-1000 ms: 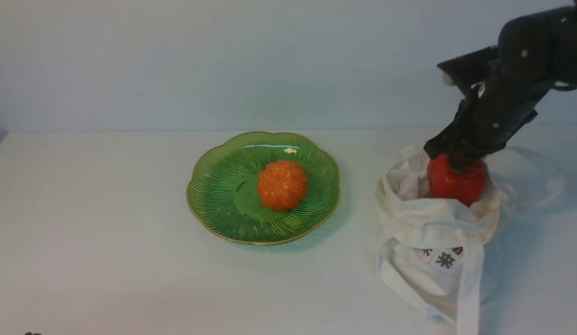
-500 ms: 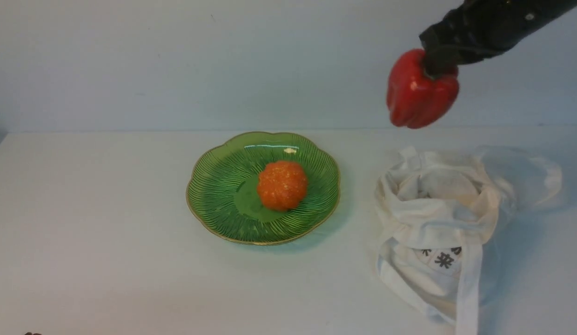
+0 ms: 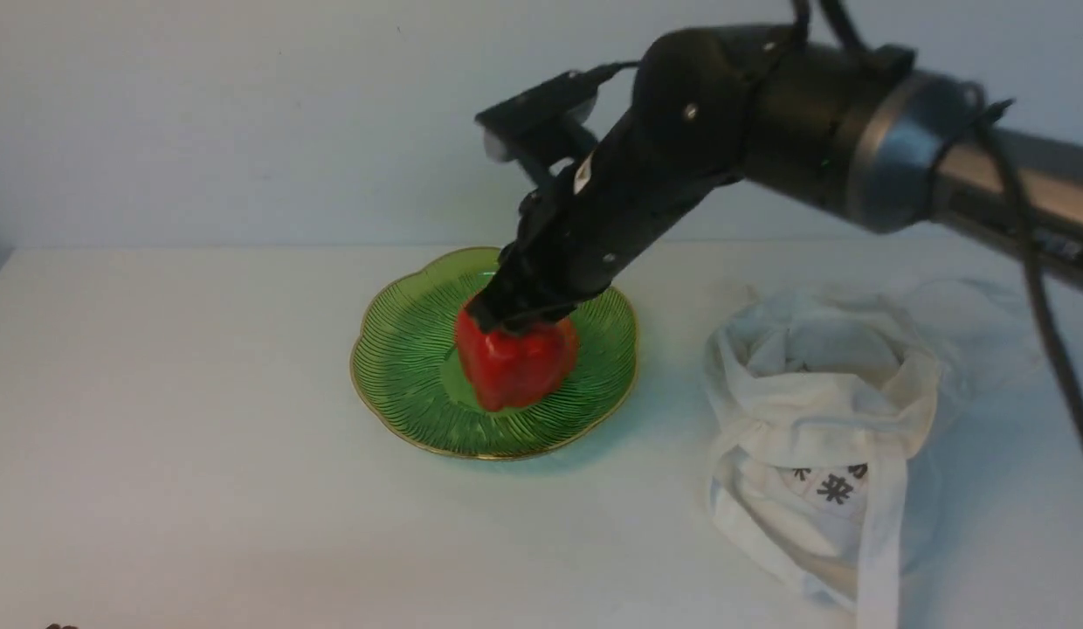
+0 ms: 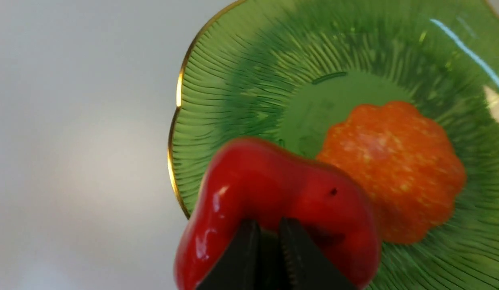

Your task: Take vegetables from cloth bag on white table place on plate.

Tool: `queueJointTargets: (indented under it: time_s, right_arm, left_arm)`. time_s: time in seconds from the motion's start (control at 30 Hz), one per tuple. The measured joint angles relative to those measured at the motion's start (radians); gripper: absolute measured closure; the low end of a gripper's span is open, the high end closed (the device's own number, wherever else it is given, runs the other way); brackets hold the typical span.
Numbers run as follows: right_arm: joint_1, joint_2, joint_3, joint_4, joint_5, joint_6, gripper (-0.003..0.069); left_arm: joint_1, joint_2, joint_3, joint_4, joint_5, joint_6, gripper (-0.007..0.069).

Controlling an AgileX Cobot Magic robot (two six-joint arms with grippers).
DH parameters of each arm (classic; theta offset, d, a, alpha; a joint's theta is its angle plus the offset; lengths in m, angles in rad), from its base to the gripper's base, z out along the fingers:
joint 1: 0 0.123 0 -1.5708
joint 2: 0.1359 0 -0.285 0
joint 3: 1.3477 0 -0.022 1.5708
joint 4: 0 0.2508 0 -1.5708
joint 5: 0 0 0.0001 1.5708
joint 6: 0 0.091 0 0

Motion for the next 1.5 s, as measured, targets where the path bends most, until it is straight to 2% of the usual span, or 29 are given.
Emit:
queueJointTargets:
  time_s: [0.1, 0.17, 0.23, 0.33, 0.37, 0.4, 0.47, 0.53, 0.6, 0.67, 0.7, 0.73, 0.77, 0.8, 0.83, 0.87, 0.9, 0.93, 1.13, 1.33, 1.4, 1.5]
  right_arm:
    - [0.01, 0.037, 0.0, 0.001, -0.034, 0.0, 0.0576]
    - [0.01, 0.056, 0.0, -0.001, -0.051, 0.015, 0.0488]
    - [0.01, 0.057, 0.0, -0.005, -0.059, 0.021, 0.0442]
    - [0.01, 0.057, -0.01, -0.007, -0.06, 0.027, 0.0321]
    - [0.01, 0.057, -0.028, -0.008, -0.053, 0.03, 0.0243]
    - [0.01, 0.057, -0.048, -0.014, -0.034, 0.031, 0.02]
    - [0.01, 0.057, -0.094, -0.035, 0.019, 0.041, 0.0143]
    - [0.01, 0.048, -0.154, -0.08, 0.09, 0.065, 0.0129]
    - [0.01, 0.027, -0.244, -0.168, 0.203, 0.125, 0.0153]
    - [0.011, -0.013, -0.329, -0.266, 0.3, 0.178, 0.0239]
    - [0.011, -0.022, -0.345, -0.285, 0.306, 0.183, 0.0249]
    - [0.011, -0.043, -0.376, -0.323, 0.325, 0.196, 0.0296]
    - [0.011, -0.1, -0.431, -0.386, 0.337, 0.215, 0.0406]
    - [0.011, -0.108, -0.442, -0.399, 0.338, 0.22, 0.0435]
    - [0.011, -0.166, -0.471, -0.433, 0.341, 0.236, 0.0552]
    - [0.011, -0.184, -0.477, -0.438, 0.341, 0.242, 0.0564]
    - [0.011, -0.252, -0.49, -0.456, 0.345, 0.267, 0.0627]
    - [0.011, -0.302, -0.493, -0.462, 0.349, 0.279, 0.0647]
    - [0.011, -0.575, -0.438, -0.471, 0.359, 0.336, 0.0671]
    - [0.011, -0.886, -0.096, -0.474, 0.335, 0.385, 0.0673]
    - [0.011, -1.029, 0.106, -0.478, 0.233, 0.422, 0.0673]
    - [0.011, -1.155, 0.277, -0.481, 0.11, 0.469, 0.0673]
  left_arm:
    - [0.0, 0.0, 0.0, 0.0, 0.0, 0.0, 0.0633]
    - [0.0, 0.0, 0.0, 0.0, 0.0, 0.0, 0.0633]
    - [0.0, 0.0, 0.0, 0.0, 0.0, 0.0, 0.0633]
    - [0.0, 0.0, 0.0, 0.0, 0.0, 0.0, 0.0633]
    - [0.0, 0.0, 0.0, 0.0, 0.0, 0.0, 0.0633]
    - [0.0, 0.0, 0.0, 0.0, 0.0, 0.0, 0.0633]
    - [0.0, 0.0, 0.0, 0.0, 0.0, 0.0, 0.0633]
    - [0.0, 0.0, 0.0, 0.0, 0.0, 0.0, 0.0633]
    - [0.0, 0.0, 0.0, 0.0, 0.0, 0.0, 0.0633]
    - [0.0, 0.0, 0.0, 0.0, 0.0, 0.0, 0.0633]
    - [0.0, 0.0, 0.0, 0.0, 0.0, 0.0, 0.0633]
    - [0.0, 0.0, 0.0, 0.0, 0.0, 0.0, 0.0633]
    - [0.0, 0.0, 0.0, 0.0, 0.0, 0.0, 0.0633]
    - [0.0, 0.0, 0.0, 0.0, 0.0, 0.0, 0.0633]
    - [0.0, 0.0, 0.0, 0.0, 0.0, 0.0, 0.0633]
    - [0.0, 0.0, 0.0, 0.0, 0.0, 0.0, 0.0633]
    - [0.0, 0.0, 0.0, 0.0, 0.0, 0.0, 0.0633]
    - [0.0, 0.0, 0.0, 0.0, 0.0, 0.0, 0.0633]
    - [0.0, 0.0, 0.0, 0.0, 0.0, 0.0, 0.0633]
    - [0.0, 0.0, 0.0, 0.0, 0.0, 0.0, 0.0633]
    - [0.0, 0.0, 0.0, 0.0, 0.0, 0.0, 0.0633]
    - [0.0, 0.0, 0.0, 0.0, 0.0, 0.0, 0.0633]
